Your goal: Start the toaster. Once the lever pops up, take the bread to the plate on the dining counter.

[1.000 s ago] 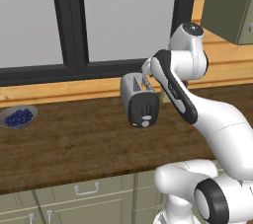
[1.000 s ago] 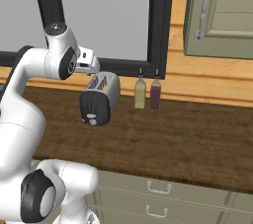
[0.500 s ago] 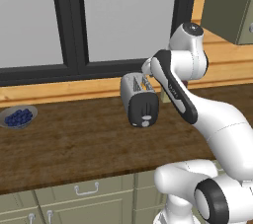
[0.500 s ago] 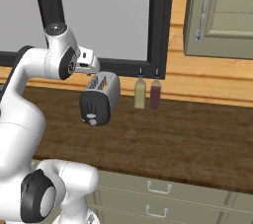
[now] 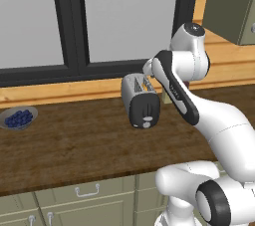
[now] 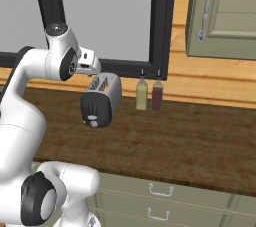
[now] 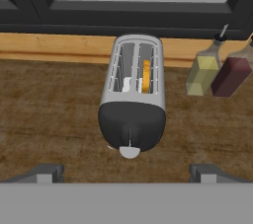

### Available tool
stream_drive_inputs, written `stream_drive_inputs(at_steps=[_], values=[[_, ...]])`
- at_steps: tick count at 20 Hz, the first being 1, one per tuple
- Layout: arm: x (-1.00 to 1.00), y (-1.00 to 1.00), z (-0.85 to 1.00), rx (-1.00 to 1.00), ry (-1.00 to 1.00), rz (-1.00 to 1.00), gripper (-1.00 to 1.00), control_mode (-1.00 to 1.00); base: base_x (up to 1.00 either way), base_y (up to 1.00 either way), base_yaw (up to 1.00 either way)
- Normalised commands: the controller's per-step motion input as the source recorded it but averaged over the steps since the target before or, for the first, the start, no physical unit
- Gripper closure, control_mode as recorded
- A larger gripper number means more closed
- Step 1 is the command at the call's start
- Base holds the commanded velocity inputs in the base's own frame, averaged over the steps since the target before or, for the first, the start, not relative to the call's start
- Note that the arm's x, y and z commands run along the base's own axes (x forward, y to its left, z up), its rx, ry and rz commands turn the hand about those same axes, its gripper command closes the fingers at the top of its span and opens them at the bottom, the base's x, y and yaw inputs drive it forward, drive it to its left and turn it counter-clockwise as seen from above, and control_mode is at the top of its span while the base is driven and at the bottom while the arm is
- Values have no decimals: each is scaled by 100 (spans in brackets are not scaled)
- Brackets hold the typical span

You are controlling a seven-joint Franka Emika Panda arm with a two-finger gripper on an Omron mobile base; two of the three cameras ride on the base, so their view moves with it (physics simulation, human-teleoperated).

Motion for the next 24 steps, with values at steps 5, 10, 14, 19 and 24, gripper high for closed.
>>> stream_drive_inputs(at_steps=[5,10,14,19,24], values=[[0,0,0,0,0,0,-100,-100,0,0,0],[0,0,0,0,0,0,-100,-100,0,0,0],[0,0,0,0,0,0,-100,-100,0,0,0],[0,0,0,0,0,0,-100,-100,0,0,0],[0,0,0,0,0,0,-100,-100,0,0,0]])
